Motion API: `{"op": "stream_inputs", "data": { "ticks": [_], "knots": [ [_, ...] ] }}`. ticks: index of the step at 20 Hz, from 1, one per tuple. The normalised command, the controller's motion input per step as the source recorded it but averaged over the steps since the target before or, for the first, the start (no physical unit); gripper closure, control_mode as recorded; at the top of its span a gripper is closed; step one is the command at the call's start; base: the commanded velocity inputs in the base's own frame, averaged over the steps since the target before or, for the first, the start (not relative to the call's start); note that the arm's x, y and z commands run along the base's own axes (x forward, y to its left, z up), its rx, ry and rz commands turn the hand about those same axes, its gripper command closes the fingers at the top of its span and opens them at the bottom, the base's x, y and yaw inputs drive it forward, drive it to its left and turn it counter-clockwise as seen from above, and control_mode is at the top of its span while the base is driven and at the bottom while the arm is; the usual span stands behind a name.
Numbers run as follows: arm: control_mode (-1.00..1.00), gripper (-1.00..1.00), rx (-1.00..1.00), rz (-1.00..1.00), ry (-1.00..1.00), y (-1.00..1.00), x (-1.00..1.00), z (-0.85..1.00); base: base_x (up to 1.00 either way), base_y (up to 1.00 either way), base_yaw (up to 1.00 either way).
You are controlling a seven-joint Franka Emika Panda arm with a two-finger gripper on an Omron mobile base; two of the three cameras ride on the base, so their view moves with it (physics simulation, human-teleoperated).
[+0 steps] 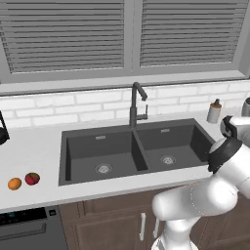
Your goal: Put the colander in the sink, put the mango, tangerine in the colander, and turn on the sink faucet and pour water over the colander.
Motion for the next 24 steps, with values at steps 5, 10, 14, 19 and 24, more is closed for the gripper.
{"op": "stream_inputs", "data": {
  "ticks": [5, 10, 14, 19, 24],
  "knots": [
    [-1.00, -1.00, -0.09, 0.00, 0.05, -0.20, 0.10, -0.10, 0.00, 0.00, 0.00],
    [-1.00, -1.00, 0.00, 0.00, 0.05, -0.12, 0.10, -0.05, 0.00, 0.00, 0.00],
    [-1.00, -1.00, 0.00, 0.00, 0.00, -0.13, 0.05, -0.04, 0.00, 0.00, 0.00],
    [-1.00, -1.00, 0.00, 0.00, 0.00, -0.19, 0.10, -0.01, 0.00, 0.00, 0.00],
    [-1.00, -1.00, 0.05, -0.01, 0.00, -0.15, 0.06, -0.10, 0.00, 0.00, 0.00]
  ]
}}
